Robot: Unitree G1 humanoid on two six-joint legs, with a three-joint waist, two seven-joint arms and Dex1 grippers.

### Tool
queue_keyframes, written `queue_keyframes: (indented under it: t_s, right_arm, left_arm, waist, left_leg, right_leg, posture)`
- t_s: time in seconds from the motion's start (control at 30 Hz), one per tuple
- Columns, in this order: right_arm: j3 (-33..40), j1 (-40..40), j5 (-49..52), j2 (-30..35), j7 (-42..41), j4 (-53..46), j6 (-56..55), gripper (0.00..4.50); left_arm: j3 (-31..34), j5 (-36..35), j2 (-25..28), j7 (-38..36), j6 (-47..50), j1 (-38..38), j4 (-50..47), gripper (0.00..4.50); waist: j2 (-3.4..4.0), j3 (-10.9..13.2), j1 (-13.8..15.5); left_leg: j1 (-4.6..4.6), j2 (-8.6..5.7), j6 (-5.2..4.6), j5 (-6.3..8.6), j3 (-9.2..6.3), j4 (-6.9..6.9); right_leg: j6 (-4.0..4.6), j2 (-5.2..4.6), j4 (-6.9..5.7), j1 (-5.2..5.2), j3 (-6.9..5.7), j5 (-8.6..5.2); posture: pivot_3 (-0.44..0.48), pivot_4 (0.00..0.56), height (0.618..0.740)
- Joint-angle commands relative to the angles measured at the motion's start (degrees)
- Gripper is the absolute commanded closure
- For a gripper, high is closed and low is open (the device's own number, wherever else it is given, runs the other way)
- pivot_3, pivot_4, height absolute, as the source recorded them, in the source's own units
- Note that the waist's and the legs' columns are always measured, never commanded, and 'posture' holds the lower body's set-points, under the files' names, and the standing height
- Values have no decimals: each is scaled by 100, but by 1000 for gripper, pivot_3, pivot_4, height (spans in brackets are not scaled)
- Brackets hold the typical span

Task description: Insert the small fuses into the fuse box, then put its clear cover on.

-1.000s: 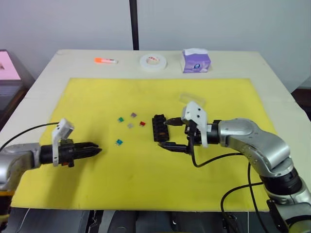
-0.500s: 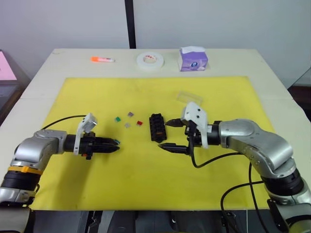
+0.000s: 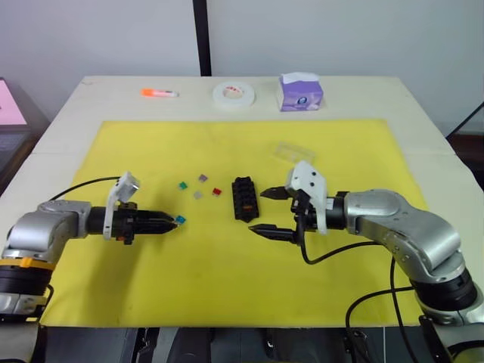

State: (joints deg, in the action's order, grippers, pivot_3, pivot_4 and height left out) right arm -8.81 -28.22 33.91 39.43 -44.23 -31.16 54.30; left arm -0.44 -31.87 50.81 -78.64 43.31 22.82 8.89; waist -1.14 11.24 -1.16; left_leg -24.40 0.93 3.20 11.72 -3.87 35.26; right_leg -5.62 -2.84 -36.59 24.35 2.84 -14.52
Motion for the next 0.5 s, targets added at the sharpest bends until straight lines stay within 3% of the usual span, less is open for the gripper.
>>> queue_keyframes:
  t_s: [0.03,0.33,0.5]
  right_arm:
    - [36,-118,-1,-2,-34,-71,-113,0]
    - [46,-111,10,13,-25,-111,-100,0]
    - [85,-19,-20,75,-28,-128,-141,0]
  left_arm:
    - [191,-19,59,13,-56,80,22,2833]
    - [-52,427,-329,183,-541,379,701,2833]
    - [-261,439,-303,-178,-331,382,711,2833]
  waist:
    - [0,0,1]
    - [0,0,9]
    - [0,0,6]
  left_leg:
    - [0,0,0,0,0,0]
    - [0,0,0,0,0,4]
    - [6,0,0,0,-1,9]
  right_leg:
    - [0,0,0,0,0,0]
    - [-14,2,-6,0,1,8]
    - [-15,4,-33,2,1,6]
  posture:
    - [0,150,740]
    - [0,150,740]
    - [0,150,740]
